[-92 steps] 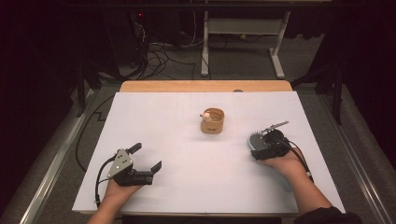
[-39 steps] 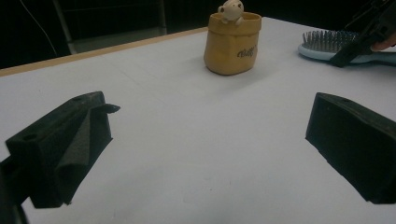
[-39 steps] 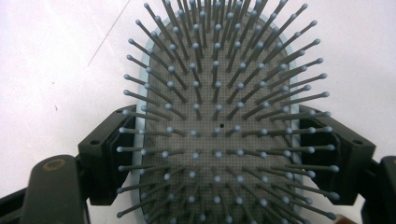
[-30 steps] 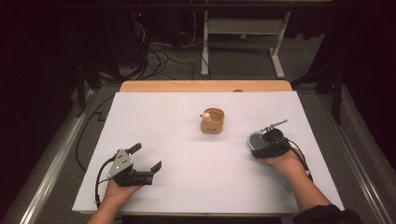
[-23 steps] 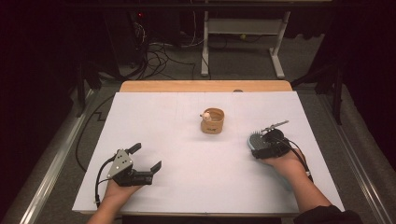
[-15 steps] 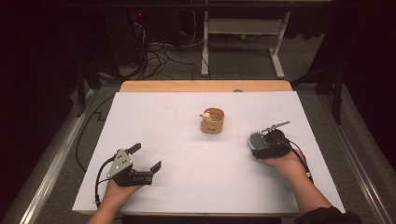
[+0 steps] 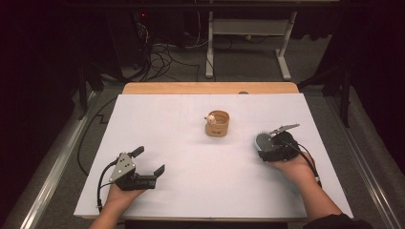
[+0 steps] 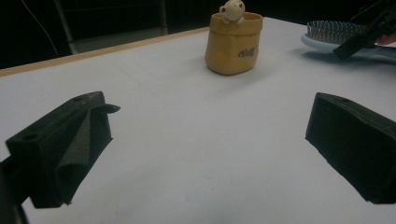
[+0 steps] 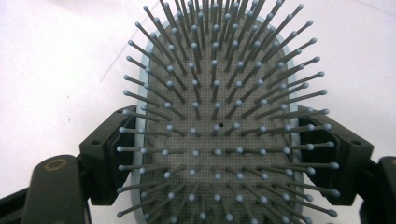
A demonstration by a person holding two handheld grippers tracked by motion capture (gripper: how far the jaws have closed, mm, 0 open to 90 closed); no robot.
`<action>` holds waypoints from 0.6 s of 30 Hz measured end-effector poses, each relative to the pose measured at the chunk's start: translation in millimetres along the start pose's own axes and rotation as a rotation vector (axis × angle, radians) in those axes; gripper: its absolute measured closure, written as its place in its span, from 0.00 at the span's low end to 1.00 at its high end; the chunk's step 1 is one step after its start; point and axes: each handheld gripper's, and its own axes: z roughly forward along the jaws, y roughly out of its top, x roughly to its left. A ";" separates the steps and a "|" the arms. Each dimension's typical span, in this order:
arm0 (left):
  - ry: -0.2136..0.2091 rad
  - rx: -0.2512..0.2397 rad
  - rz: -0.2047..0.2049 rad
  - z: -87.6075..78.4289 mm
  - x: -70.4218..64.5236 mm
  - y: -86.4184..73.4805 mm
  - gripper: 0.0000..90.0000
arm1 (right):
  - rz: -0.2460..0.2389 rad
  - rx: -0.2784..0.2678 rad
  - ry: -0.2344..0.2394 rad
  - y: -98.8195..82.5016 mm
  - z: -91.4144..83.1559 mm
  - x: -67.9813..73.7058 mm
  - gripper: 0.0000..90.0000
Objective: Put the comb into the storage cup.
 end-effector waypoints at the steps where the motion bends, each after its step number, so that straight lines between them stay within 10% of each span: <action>1: 0.002 0.001 -0.001 0.4 0.3 -0.2 0.01 | 0.001 -0.010 -0.001 -0.1 -1.5 -0.1 0.23; 18: 0.002 0.003 0.004 0.2 0.1 -0.4 0.01 | -0.002 -0.196 -0.024 4.4 -39.5 -6.1 0.23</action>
